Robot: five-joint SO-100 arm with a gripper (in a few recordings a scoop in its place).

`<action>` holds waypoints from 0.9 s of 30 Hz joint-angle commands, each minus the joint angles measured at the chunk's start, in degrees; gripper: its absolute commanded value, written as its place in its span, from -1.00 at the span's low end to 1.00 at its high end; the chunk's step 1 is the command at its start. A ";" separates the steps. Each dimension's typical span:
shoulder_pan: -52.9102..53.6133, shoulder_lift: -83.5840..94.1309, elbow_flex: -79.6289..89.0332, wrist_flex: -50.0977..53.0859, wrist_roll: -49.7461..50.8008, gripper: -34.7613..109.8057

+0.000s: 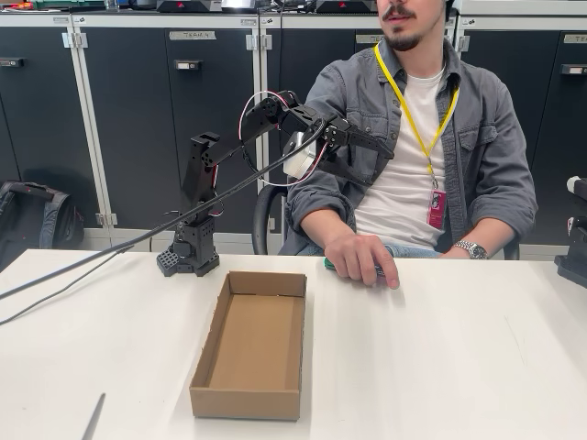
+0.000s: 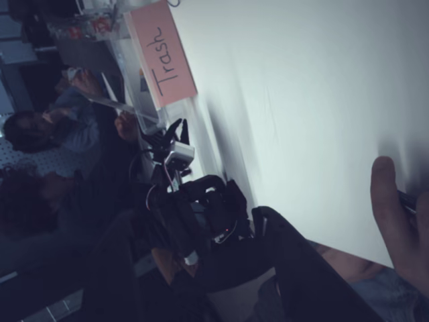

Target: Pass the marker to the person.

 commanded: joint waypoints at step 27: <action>0.00 5.71 0.18 0.53 0.00 -0.01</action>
